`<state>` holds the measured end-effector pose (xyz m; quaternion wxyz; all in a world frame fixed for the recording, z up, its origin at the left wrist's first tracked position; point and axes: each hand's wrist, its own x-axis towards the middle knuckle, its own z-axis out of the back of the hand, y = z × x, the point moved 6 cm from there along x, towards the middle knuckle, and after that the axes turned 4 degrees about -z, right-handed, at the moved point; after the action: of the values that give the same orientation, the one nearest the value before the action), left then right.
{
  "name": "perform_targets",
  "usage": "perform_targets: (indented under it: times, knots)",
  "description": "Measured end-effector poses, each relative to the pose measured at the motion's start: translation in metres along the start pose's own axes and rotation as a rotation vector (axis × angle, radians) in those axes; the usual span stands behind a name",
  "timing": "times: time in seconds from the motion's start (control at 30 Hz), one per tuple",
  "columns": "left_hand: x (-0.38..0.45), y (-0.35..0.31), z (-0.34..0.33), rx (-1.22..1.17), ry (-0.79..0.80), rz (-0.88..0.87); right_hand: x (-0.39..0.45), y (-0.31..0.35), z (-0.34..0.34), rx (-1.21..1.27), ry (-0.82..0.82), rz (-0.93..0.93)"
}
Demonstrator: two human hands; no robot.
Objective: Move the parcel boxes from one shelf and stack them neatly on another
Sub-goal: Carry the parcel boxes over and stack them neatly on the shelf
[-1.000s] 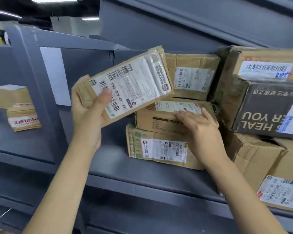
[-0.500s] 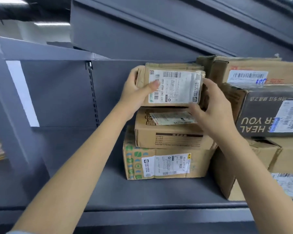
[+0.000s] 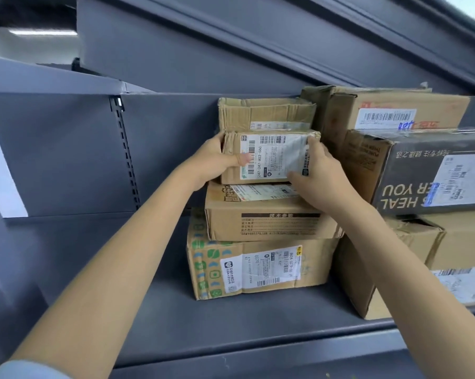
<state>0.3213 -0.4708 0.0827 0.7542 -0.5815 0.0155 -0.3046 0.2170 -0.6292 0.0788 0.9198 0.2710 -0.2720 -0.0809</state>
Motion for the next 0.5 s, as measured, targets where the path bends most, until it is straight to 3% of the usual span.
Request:
perform_targets:
  times: [0.13,0.27,0.5]
  knots:
    - [-0.007,0.000,0.000,0.000,-0.027,0.019,-0.003,-0.003,-0.001,-0.039,-0.001,0.000]
    - [-0.022,-0.007,0.007,0.157,-0.162,0.004,-0.009,-0.002,0.000,-0.084,-0.033,-0.002]
    - [-0.073,-0.021,0.013,0.213,-0.318,-0.185,-0.038,0.020,0.005,-0.031,-0.188,0.050]
